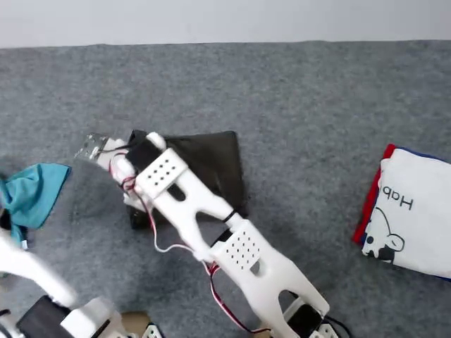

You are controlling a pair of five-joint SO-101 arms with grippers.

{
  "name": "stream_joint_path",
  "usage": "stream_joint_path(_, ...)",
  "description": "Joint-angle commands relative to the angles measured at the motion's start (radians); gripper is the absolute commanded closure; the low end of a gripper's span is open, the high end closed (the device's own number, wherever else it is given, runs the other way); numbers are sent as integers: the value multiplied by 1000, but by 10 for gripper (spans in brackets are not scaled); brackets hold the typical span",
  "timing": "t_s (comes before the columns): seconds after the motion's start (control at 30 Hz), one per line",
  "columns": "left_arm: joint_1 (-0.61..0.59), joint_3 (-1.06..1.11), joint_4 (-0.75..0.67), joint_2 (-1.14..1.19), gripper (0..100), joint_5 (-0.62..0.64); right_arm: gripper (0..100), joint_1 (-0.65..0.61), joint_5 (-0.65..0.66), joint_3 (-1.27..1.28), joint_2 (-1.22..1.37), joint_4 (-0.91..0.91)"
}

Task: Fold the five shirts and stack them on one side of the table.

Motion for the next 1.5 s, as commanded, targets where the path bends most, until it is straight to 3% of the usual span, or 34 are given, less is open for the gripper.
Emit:
stream_joint_path(0.0,-72,-71,8,-40,968,14,990,-54,2,-12,-1,30)
stream_joint_path(0.1,-135,-108,8,-40,968,46,990,-58,2,-66,-16,42)
stream_joint_path(0.23,-213,-176,8,-40,968,71,990,39,-23,-97,-82,44)
stream_joint_path(0.43,-247,-199,12,-38,968,75,990,108,-49,92,-140,42)
stream_joint_path(0.67,-242,-199,12,-38,968,75,990,22,-58,230,-77,-42)
stream_joint_path(0.97,-247,-199,12,-38,968,75,990,-36,-55,41,-35,-51)
stream_joint_path(1.27,-247,-199,14,-37,968,75,990,171,-54,-264,-39,47)
stream_joint_path(1.47,-247,-199,15,-37,968,75,990,320,-133,-95,-139,45)
